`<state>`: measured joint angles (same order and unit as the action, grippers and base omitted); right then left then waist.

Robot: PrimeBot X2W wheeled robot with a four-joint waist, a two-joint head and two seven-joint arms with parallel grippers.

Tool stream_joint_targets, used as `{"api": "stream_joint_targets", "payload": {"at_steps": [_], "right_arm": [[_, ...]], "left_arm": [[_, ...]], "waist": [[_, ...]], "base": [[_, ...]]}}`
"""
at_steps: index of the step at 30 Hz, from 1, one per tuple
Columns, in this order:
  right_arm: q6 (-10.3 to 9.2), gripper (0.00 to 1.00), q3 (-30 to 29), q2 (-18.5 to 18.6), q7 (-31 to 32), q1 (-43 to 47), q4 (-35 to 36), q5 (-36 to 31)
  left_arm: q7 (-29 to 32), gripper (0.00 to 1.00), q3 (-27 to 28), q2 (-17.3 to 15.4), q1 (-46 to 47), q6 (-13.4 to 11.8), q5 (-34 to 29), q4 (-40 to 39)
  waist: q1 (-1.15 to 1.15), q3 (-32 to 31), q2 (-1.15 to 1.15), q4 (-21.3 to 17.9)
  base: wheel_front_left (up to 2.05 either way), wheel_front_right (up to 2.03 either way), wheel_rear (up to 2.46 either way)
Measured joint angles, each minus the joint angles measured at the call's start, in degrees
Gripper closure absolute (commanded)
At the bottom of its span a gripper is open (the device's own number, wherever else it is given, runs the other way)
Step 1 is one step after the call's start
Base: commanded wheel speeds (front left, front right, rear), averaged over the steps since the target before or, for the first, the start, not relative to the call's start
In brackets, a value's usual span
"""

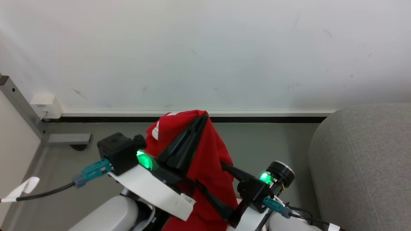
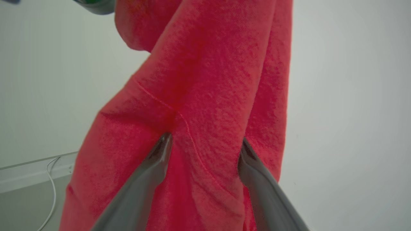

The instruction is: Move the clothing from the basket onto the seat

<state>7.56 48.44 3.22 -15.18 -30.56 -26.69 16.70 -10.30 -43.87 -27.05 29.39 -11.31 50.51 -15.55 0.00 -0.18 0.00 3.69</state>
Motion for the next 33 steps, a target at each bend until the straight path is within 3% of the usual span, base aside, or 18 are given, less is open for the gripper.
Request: {"api": "stream_joint_targets", "payload": {"at_steps": [1,2,4,7,11,13,16,33], "right_arm": [[-0.01,0.56,2.04,0.01,0.00,-0.92,-1.32,2.00],[0.00,1.00,4.09,-0.01,0.01,-1.74,-2.36,4.49],[0.00,1.00,7.08,-0.25,0.01,-3.20,-3.57,9.35],[0.00,1.00,6.77,-0.33,0.01,-5.61,-3.21,13.72],[0.00,1.00,5.90,-0.35,0.01,-6.11,-3.14,15.17],[0.00,1.00,5.17,-0.33,0.01,-6.30,-3.01,15.17],[0.00,1.00,3.75,-0.04,0.01,-6.32,-2.32,15.07],[0.00,1.00,-9.14,8.44,0.01,-2.11,6.03,12.48]], "left_arm": [[0.12,1.00,-0.20,0.08,-0.04,0.20,0.10,0.20],[0.12,1.00,-0.37,0.27,-0.07,0.21,0.18,0.41],[0.10,1.00,-0.43,0.54,-0.12,0.25,0.44,1.14],[0.04,1.00,-0.26,0.47,-0.31,0.20,0.47,2.55],[-0.46,1.00,-0.03,0.10,-0.77,0.29,0.58,4.46],[-0.88,0.82,0.11,0.04,-1.20,0.43,0.64,5.20],[-1.34,0.00,-0.10,-0.13,-1.53,0.43,0.38,6.65],[-3.88,0.00,-2.61,0.86,-4.79,1.71,-3.87,12.14]], "waist": [[0.00,0.05,0.00,0.18],[0.00,0.09,0.00,0.38],[0.00,0.12,0.00,0.79],[0.00,0.29,0.00,1.13],[0.00,0.53,0.00,0.77],[0.00,0.59,0.00,0.34],[0.00,0.79,0.00,-0.24],[0.00,2.32,0.00,-5.83]], "base": [[0.00,0.00,0.00],[0.00,0.00,0.00],[0.00,0.00,0.00],[0.00,0.00,0.00],[0.00,0.00,0.00],[0.00,0.00,0.00],[0.00,0.00,0.00],[0.00,0.00,0.00]]}}
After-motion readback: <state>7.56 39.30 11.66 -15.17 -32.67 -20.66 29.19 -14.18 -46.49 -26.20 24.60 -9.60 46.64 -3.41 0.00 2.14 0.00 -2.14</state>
